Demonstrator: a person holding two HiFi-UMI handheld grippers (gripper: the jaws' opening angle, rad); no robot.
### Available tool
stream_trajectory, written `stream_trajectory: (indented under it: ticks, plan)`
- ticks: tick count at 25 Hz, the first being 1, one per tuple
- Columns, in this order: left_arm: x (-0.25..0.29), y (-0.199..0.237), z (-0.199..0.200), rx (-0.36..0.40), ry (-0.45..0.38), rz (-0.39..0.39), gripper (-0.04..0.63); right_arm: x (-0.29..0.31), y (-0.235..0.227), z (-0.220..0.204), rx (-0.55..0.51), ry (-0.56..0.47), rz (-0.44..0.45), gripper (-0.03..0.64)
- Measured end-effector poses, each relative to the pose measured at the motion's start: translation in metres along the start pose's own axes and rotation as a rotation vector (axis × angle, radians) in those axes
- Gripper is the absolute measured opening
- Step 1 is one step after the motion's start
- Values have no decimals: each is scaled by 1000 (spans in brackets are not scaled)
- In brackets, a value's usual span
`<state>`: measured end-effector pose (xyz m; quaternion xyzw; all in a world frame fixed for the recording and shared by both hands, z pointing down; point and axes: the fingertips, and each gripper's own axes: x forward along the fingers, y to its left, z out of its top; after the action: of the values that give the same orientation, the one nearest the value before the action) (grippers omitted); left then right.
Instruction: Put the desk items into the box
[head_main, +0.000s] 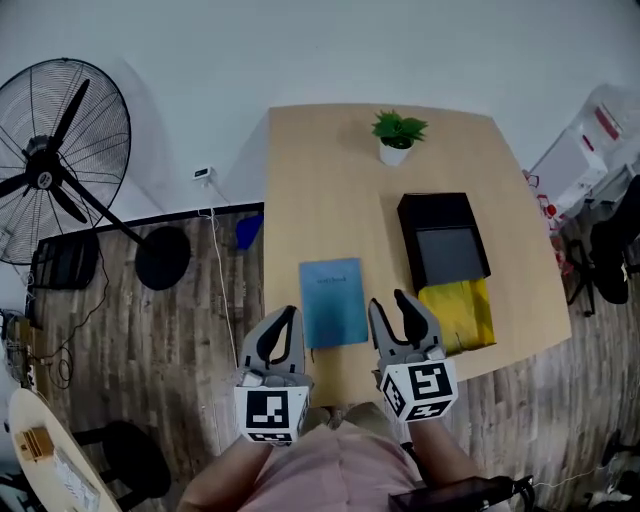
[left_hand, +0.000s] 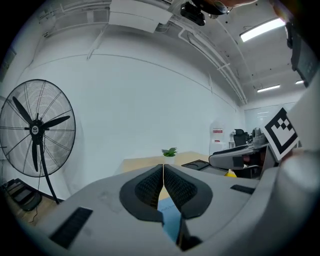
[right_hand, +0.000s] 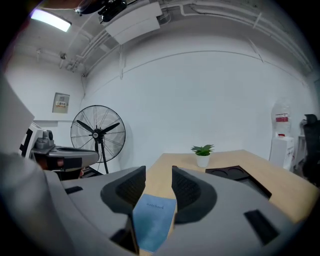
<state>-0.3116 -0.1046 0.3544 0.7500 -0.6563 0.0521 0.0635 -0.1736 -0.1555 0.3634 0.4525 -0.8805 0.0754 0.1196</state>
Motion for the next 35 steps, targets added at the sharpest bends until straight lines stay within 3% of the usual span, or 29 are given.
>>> stream_trajectory:
  ticks: [6,11,22,29,35]
  plan:
    - [17,2,4,9,-6,-25,15,9,-9,1,1,1,-25,169]
    - [33,10,-12,17,52,-29,15,22,-16,-15,24,53,-25,173]
    - [52,7,-106,-19,284,-15,15,53,-21,-109,120,251,48,186]
    - [62,1,-157,-47,389,-24,15,64,-14,-170,186,374,85,207]
    - [70,0,-190,-51,460,-50,15,75,-13,-199,211,427,95,218]
